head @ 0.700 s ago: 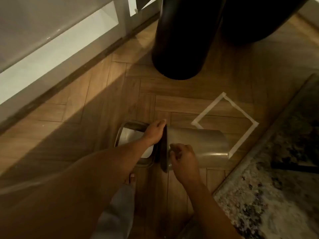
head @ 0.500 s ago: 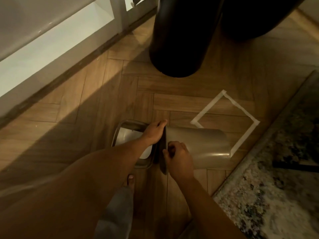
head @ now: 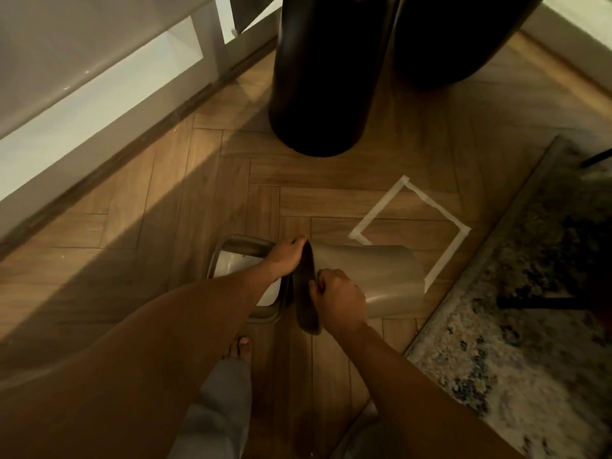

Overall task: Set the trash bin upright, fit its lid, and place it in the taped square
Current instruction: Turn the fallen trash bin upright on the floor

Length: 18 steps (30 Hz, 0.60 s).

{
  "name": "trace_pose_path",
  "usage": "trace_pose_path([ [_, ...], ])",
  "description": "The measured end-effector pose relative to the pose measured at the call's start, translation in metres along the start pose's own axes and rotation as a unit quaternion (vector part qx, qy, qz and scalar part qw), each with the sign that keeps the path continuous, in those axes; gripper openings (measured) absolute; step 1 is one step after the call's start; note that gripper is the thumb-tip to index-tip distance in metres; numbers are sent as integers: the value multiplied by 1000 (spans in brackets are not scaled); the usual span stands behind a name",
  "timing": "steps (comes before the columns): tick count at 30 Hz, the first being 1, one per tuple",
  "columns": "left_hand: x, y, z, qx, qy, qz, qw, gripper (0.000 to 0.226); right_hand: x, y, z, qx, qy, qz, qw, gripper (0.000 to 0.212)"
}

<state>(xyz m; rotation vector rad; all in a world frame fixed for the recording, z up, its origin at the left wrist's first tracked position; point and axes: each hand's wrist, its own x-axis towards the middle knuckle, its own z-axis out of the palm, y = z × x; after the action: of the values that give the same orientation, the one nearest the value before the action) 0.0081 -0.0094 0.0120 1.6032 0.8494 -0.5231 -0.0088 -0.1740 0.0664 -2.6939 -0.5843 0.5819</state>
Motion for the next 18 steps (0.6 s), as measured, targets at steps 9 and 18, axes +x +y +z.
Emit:
trace_pose_path([
  [9, -74, 63, 13, 39, -44, 105, 993, 46, -32, 29, -94, 39, 109, 44, 992, 34],
  [18, -127, 64, 10, 91, -23, 163, 982, 78, -74, 50, -142, 222, 178, 113, 952, 29],
])
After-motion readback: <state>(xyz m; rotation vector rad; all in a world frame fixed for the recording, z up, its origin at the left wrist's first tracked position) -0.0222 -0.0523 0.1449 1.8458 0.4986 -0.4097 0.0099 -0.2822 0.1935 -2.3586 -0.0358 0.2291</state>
